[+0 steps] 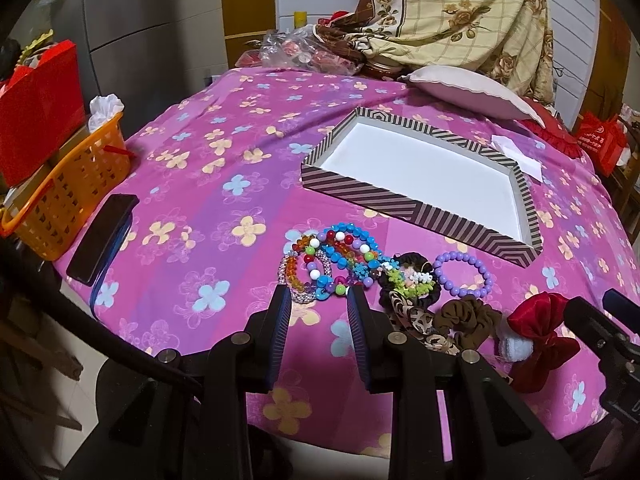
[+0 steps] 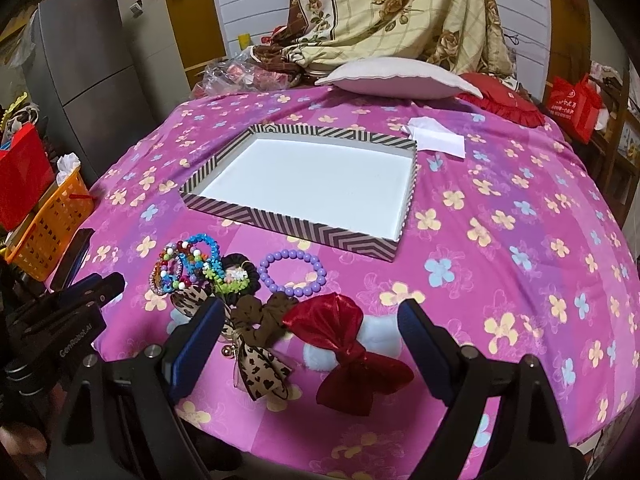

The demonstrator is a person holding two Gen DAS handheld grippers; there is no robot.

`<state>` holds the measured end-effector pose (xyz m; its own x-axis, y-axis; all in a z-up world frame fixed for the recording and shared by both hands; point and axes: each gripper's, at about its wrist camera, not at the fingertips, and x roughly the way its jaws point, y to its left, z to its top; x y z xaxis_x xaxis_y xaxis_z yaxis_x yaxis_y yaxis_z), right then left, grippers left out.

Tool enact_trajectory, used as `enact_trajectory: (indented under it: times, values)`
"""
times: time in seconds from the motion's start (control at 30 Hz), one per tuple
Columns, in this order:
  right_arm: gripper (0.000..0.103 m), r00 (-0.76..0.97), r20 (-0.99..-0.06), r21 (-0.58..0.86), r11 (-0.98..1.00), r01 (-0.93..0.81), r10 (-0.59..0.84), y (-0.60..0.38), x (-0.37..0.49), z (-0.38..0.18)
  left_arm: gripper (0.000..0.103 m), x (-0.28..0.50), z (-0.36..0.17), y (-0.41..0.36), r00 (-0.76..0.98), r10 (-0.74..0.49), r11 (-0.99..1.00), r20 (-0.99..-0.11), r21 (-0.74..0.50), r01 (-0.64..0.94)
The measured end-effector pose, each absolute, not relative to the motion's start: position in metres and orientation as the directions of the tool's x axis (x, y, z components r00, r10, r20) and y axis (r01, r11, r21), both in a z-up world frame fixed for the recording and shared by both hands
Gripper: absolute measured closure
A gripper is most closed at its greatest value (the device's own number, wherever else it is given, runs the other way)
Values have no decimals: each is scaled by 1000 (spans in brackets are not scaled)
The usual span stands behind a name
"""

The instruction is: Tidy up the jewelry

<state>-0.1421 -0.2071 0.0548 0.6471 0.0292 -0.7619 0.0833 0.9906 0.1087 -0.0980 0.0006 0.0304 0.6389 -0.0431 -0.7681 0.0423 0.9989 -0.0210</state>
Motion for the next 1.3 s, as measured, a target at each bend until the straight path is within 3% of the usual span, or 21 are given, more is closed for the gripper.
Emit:
enact_trajectory:
  times: [0.7, 1.03, 1.3]
  values:
    - [12, 611, -790, 76, 997, 3, 58, -202, -138, 61, 62, -84, 35, 21, 618, -17, 999, -786, -31, -12]
    - [12, 600, -797, 94, 996, 10, 69, -221, -139, 49, 62, -76, 19, 28, 553, -123, 990, -824, -138, 15]
    - [12, 546, -818, 120, 982, -147, 181, -191, -137, 33, 62, -66, 11, 37, 522, -129, 986, -843, -165, -24]
